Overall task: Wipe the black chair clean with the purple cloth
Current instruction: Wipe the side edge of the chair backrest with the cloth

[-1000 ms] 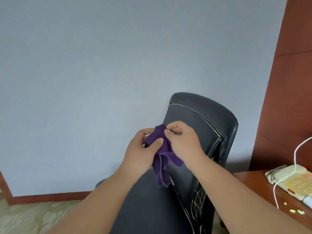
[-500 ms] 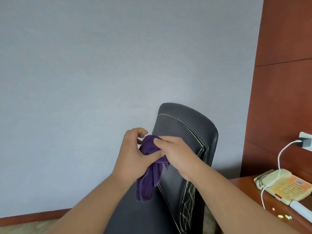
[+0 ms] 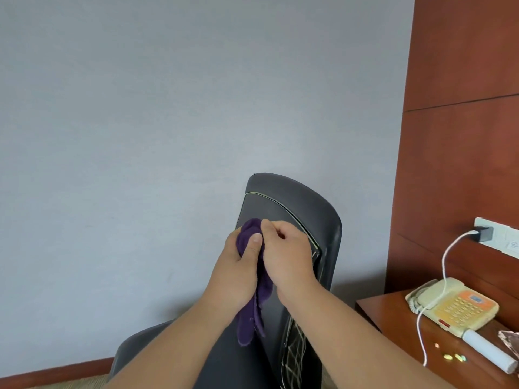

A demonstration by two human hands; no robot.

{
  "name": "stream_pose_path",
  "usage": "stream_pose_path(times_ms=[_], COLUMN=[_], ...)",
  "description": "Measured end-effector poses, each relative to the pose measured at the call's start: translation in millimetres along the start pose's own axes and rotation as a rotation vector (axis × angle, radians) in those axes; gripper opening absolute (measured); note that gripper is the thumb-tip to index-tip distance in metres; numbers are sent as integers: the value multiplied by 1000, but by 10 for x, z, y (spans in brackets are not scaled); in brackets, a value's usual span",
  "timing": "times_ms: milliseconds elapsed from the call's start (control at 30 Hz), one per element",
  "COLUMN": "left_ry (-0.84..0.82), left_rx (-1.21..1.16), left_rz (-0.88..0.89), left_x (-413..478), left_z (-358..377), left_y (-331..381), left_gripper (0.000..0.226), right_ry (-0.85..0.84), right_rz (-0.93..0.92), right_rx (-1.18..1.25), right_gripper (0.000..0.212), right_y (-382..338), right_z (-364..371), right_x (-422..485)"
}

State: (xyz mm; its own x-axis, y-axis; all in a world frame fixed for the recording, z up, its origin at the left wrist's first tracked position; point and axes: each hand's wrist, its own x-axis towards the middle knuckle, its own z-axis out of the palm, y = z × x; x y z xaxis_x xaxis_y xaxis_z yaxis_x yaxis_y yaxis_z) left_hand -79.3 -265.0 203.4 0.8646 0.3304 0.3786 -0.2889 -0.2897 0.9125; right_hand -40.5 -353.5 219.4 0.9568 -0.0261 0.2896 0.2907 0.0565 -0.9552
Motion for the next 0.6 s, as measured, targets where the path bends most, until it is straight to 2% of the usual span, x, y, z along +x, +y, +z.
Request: stream_pose_path(times_ms=[100,200,333,467,533,600], left_ry=[-2,-38,-143,-143,-151,-173], left_rx=[-44,21,171,294,315,350], left_rz=[38,117,163,207,206,212], left_x=[117,264,451,535,554,572], left_z=[25,88,245,423,483,520], left_y=[-32,-52,-81,-87,-92,-109], left_gripper=[18,19,26,42,40,33], right_ry=[-85,-118,-109,-135,-118,-116], right_rz=[-150,-277,-357,-404,-450,-432], right_rx=[-310,-553,-742,-989,-1084,-1081], right_gripper=[26,22,17,16,17,26], right_y=[-123,-312,-509,-492,-424,-351], right_z=[-184,-387,-615,-725,-749,-765], right_x=[184,448,830,1065,1146,1209])
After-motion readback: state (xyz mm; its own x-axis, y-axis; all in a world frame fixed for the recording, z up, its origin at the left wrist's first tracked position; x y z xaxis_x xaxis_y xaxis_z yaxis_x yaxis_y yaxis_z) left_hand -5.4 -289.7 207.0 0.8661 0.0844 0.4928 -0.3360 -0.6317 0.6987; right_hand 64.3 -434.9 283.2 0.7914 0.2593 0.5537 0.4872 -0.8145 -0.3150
